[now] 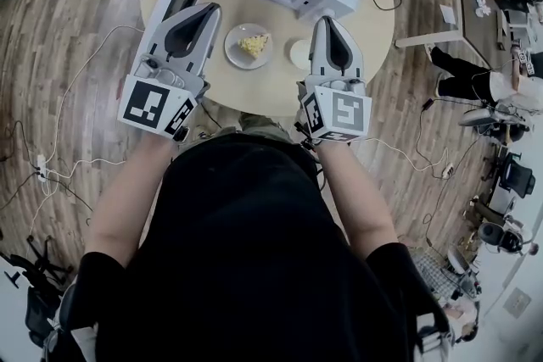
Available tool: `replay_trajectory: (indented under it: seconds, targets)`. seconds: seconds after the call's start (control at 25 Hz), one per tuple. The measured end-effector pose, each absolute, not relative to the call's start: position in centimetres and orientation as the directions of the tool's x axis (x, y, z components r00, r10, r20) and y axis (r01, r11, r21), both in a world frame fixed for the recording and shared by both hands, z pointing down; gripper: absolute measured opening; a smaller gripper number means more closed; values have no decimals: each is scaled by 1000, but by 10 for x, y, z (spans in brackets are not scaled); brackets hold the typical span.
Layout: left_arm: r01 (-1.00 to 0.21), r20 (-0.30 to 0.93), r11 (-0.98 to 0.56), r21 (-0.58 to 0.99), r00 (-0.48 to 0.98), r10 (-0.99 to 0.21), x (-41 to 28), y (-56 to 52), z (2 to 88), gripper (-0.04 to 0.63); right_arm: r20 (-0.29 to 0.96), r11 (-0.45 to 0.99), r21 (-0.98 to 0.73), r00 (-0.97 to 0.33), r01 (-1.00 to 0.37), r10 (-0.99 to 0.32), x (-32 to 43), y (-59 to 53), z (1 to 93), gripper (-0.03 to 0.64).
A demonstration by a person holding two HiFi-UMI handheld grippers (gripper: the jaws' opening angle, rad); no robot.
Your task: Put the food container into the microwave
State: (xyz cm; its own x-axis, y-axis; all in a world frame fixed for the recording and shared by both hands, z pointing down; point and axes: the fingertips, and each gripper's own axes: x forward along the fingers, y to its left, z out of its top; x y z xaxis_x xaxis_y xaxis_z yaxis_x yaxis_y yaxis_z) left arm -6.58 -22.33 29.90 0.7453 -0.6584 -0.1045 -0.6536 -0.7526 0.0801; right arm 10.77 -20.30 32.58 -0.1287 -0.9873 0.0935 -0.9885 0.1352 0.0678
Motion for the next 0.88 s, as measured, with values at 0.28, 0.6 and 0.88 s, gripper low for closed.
replay_trajectory:
  seconds: [0.28,0.6,0.88]
  targets:
    - [-665,-106,-743,77,735,-669,-68,-223,294,18,62,97,63,-93,-993,-994,126,-197,314,12]
    - [-675,-106,-734,77,727,-679,-70,-225,293,18,57,95,73,-91,-993,-994,131,-199,311,12]
    - [-680,-99,-729,77,722,-684,-71,-223,295,18,61,101,79,-97,-992,-993,131,-196,313,12]
